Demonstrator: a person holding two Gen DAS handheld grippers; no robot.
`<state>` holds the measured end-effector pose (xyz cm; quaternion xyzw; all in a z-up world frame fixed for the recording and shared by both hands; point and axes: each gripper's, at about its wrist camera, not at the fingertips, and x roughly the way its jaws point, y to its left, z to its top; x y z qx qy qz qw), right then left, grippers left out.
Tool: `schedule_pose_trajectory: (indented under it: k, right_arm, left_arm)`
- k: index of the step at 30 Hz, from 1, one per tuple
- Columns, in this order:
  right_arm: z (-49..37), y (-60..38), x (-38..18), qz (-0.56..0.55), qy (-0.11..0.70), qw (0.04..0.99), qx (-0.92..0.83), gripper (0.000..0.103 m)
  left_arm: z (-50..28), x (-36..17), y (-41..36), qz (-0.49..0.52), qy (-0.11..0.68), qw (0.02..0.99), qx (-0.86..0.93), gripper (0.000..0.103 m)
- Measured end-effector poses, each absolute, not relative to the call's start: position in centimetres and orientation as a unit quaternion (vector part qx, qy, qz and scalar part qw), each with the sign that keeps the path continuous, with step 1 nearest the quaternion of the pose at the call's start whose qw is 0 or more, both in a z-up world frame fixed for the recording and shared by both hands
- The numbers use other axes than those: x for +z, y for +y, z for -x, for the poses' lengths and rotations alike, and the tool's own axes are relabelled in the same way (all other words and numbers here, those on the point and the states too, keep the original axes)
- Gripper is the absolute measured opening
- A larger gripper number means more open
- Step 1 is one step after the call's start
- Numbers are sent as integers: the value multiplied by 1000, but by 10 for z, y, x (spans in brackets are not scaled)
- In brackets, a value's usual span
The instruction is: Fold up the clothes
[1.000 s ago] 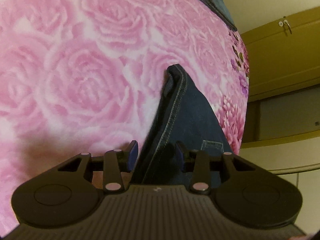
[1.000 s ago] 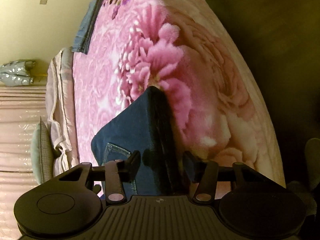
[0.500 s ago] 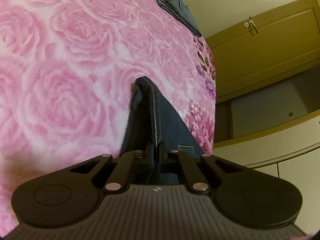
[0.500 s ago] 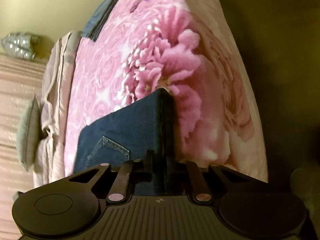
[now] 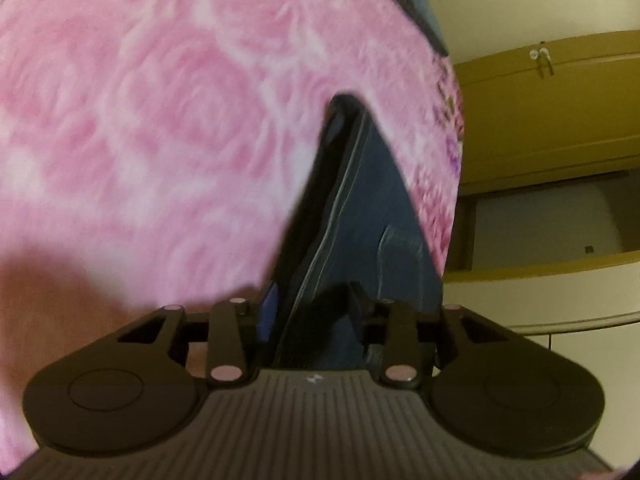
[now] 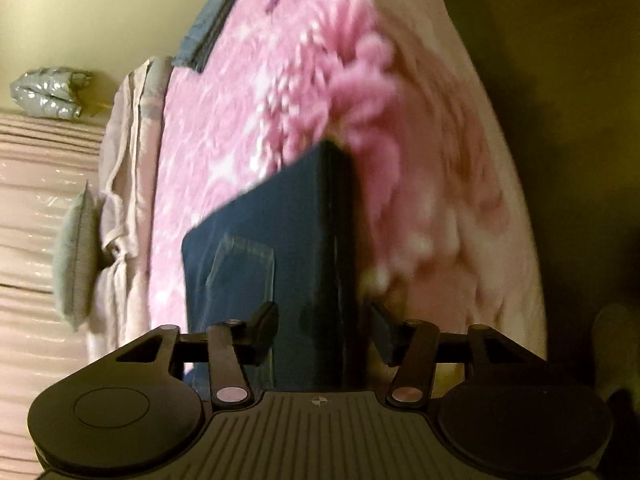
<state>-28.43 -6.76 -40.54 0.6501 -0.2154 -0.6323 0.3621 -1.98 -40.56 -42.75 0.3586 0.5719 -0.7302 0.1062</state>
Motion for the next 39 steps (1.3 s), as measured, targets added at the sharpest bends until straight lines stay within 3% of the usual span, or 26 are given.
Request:
schedule_pose_trajectory:
  k: [1, 2, 3, 5, 9, 13, 16, 17, 18, 20, 23, 25, 26, 27, 28, 30, 36, 39]
  right_arm:
    - [280, -67, -408, -654, -213, 363, -628, 53]
    - [278, -67, -409, -655, -209, 365, -628, 42]
    - [277, -69, -409, -654, -205, 368, -628, 28]
    - [276, -71, -409, -652, -197, 374, -629, 13]
    - [272, -73, -415, -642, -178, 380, -642, 4]
    - [266, -72, -423, -630, -165, 378, -658, 4]
    - [265, -70, -419, -636, -166, 371, -656, 13]
    - [263, -68, -417, -640, -170, 370, -652, 21]
    - [260, -65, -416, -643, -176, 369, -648, 28]
    - [254, -60, -413, -651, -188, 366, -638, 47]
    - [245, -52, -408, -662, -206, 363, -623, 54]
    - [239, -49, -406, -667, -211, 362, -616, 51]
    - [238, -49, -407, -667, -207, 363, -617, 25]
    - [236, -49, -407, -667, -202, 363, -618, 25]
    - [234, -49, -407, -667, -197, 364, -619, 13]
    - [234, -49, -407, -665, -186, 367, -623, 9]
    - [227, -64, -406, -651, -102, 376, -652, 12]
    - [227, -70, -383, -637, -45, 375, -671, 35]
  left_arm:
    - [17, -428, -402, -355, 574, 103, -730, 30]
    - [15, -427, -400, -352, 569, 103, -736, 27]
    - [14, -424, -398, -350, 561, 104, -743, 14]
    - [11, -417, -395, -345, 542, 102, -759, 13]
    - [8, -403, -391, -338, 505, 95, -789, 12]
    - [15, -417, -388, -366, 476, 106, -793, 14]
    - [12, -420, -389, -364, 497, 112, -780, 15]
    - [10, -420, -389, -363, 509, 117, -772, 20]
    - [6, -421, -389, -365, 526, 122, -758, 38]
    - [-3, -428, -385, -366, 574, 112, -724, 55]
    - [-13, -428, -372, -365, 583, 105, -718, 53]
    - [-16, -421, -364, -362, 556, 111, -740, 40]
    - [-17, -418, -361, -363, 540, 118, -750, 23]
    - [-19, -414, -359, -364, 524, 121, -760, 17]
    - [-21, -410, -357, -364, 509, 121, -770, 17]
    - [-16, -400, -350, -383, 452, 119, -797, 16]
    - [1, -393, -327, -436, 339, 161, -818, 22]
    - [10, -367, -312, -460, 270, 201, -821, 22]
